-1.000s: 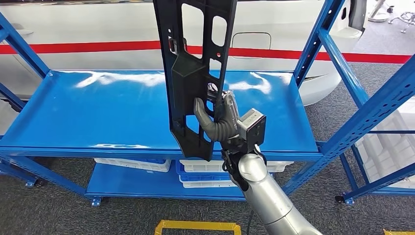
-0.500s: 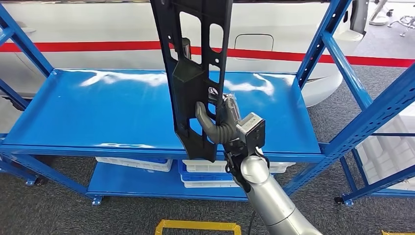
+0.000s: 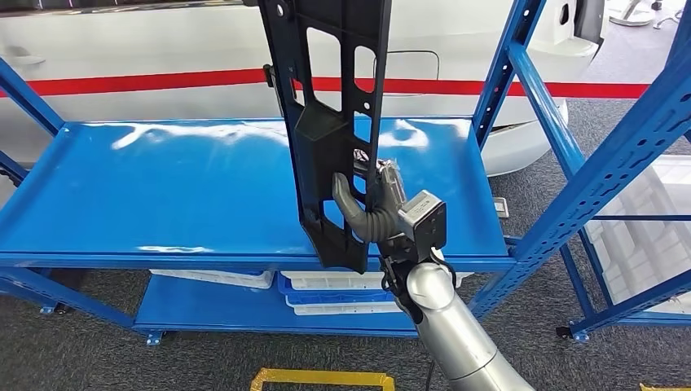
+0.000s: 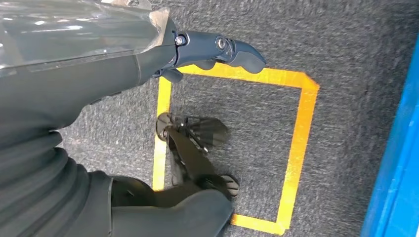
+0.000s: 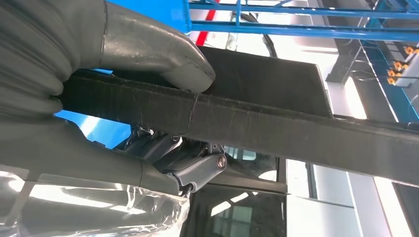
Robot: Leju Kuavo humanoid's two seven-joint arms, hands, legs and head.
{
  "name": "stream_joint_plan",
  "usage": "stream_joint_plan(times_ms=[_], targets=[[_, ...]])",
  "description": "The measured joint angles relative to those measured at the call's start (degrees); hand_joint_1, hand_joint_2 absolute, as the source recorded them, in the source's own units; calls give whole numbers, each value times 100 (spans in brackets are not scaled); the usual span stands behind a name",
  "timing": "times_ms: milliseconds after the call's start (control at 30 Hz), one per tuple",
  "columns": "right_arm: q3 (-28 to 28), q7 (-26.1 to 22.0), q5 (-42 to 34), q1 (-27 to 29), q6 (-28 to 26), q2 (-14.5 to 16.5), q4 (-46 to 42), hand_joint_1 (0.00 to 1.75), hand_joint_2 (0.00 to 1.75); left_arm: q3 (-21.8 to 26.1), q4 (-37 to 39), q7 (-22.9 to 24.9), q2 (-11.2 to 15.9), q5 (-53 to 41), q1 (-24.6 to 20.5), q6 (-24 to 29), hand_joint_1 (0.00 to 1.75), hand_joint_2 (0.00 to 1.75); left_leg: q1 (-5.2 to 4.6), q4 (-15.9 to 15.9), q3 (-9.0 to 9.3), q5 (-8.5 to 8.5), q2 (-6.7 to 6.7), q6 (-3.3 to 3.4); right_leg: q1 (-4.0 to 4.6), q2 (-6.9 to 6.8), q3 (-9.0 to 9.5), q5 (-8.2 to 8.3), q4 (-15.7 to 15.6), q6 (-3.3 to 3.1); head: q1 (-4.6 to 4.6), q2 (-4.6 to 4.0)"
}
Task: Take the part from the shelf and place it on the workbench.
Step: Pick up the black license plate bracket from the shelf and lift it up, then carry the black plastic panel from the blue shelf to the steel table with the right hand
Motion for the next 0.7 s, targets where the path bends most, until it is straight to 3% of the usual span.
stream_joint_plan(times_ms=[33, 67, 100, 200, 267, 333, 400, 500, 567, 600, 633, 700], targets=[[-9, 3, 15, 21, 1, -3, -7, 175, 175, -1, 0, 19, -2, -1, 2, -9, 0, 175, -14, 356, -211, -103, 0, 21, 31, 0, 1, -4, 0, -21, -2, 0], [-17, 8, 28, 49, 2, -6, -14, 175, 175, -1, 0, 34, -6, -1, 4, -18, 0, 175, -31, 530, -343, -97, -1, 56, 62, 1, 4, -7, 0, -35, -2, 0], [-25, 12, 43, 74, 3, -8, -25, 175, 175, -1, 0, 43, -11, -1, 4, -26, 0, 175, -56, 485, -367, 19, -3, 108, 93, 5, 9, -8, 0, -46, -1, 0], [-51, 31, 95, 104, 4, -8, -103, 175, 175, -2, -4, 51, -10, -10, 2, -82, 0, 175, -180, -506, 32, 593, -7, 350, 162, 18, 28, -8, -1, -56, 6, 0], [-76, 55, 131, 109, 6, -11, -151, 175, 175, -3, -9, 38, 11, -17, 2, -143, 0, 175, -262, -896, 203, 709, 21, 441, 168, 11, 25, -5, -4, -51, 8, 0], [-101, 90, 163, 122, 6, -11, -187, 175, 175, -3, -10, 23, 32, -19, 10, -183, 0, 175, -300, -967, 226, 725, 41, 449, 159, -4, 24, 8, -20, -27, -3, 0], [-122, 109, 186, 131, 7, -12, -226, 175, 175, -3, -11, 14, 43, -20, 14, -204, 0, 175, -276, -1078, 270, 806, 49, 449, 165, -24, -33, -50, 77, -2, -8, 0], [-136, 113, 205, 160, 7, -36, -255, 175, 175, -3, -11, 6, 45, -25, 13, -214, 0, 175, -238, -1168, 291, 884, 61, 470, 155, -36, -408, -480, 933, -22, 1, -1], [-138, 116, 208, 204, 7, -63, -256, 175, 175, -3, -11, 5, 44, -25, 22, -219, 0, 175, -237, -1165, 281, 889, 61, 467, 129, -37, -610, -662, 1448, 16, 0, -1], [-138, 118, 208, 219, 7, -75, -257, 175, 175, -3, -11, 5, 43, -25, 27, -221, 0, 175, -235, -1161, 277, 890, 61, 461, 112, -40, -581, -635, 1434, 62, 1, -1], [-138, 118, 208, 227, 7, -84, -259, 175, 175, -3, -11, 5, 39, -25, 30, -222, 0, 175, -231, -1155, 278, 891, 59, 451, 94, -46, -444, -532, 1201, 117, 2, -1], [-139, 118, 208, 225, 7, -91, -265, 175, 175, -3, -11, 5, 32, -25, 29, -223, 0, 175, -237, -1123, 272, 873, 54, 409, 70, -72, -15, -271, 410, 191, 3, 0]])
